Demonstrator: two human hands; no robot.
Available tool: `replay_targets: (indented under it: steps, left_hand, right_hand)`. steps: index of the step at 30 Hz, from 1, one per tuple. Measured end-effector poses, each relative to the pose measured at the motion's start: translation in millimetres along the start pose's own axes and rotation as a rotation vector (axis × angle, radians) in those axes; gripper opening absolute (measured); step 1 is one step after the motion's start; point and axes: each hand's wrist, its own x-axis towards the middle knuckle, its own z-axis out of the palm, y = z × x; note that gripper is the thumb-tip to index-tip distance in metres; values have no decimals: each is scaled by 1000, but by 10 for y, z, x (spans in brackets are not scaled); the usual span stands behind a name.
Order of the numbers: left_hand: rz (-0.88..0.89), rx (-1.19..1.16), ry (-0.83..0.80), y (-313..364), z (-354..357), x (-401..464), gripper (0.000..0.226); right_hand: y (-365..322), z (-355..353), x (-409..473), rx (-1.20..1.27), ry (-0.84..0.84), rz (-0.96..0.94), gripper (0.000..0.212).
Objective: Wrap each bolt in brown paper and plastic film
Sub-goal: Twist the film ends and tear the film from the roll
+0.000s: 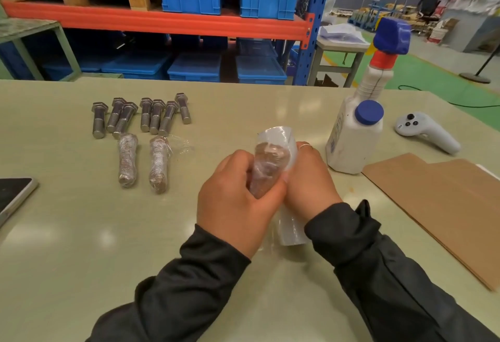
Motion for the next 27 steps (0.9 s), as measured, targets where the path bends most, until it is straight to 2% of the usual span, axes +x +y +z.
replay_targets:
  steps: [4, 9, 11, 14, 16, 21, 25, 27]
  left_hand:
    - [-128, -88, 50, 30, -113, 39, 32]
    - [-189, -186, 66, 132, -327, -72, 36]
    - [-151, -206, 74, 193, -412, -97, 39]
    - [8, -248, 66, 288, -533, -92, 20]
    - [42, -270, 56, 326, -597, -46, 21]
    - [-117, -457, 117, 331, -758, 66, 32]
    - [-261, -752, 62, 168, -979, 177, 16]
    - [-305, -734, 20, 57, -1030, 250, 16]
  right_hand:
    - [-77, 9, -62, 9, 16, -3, 57]
    - [-187, 59, -157, -69, 44, -36, 56]
    - [-191, 71, -121, -74, 34, -20, 53]
    - [-158, 19, 15, -38, 34, 82, 52]
    - [-156, -28, 97, 7, 54, 117, 54]
    - [-276, -174, 353, 53, 165, 30, 62]
    - [-179, -340, 517, 15, 253, -23, 70]
    - [-118, -385, 548, 92, 278, -59, 71]
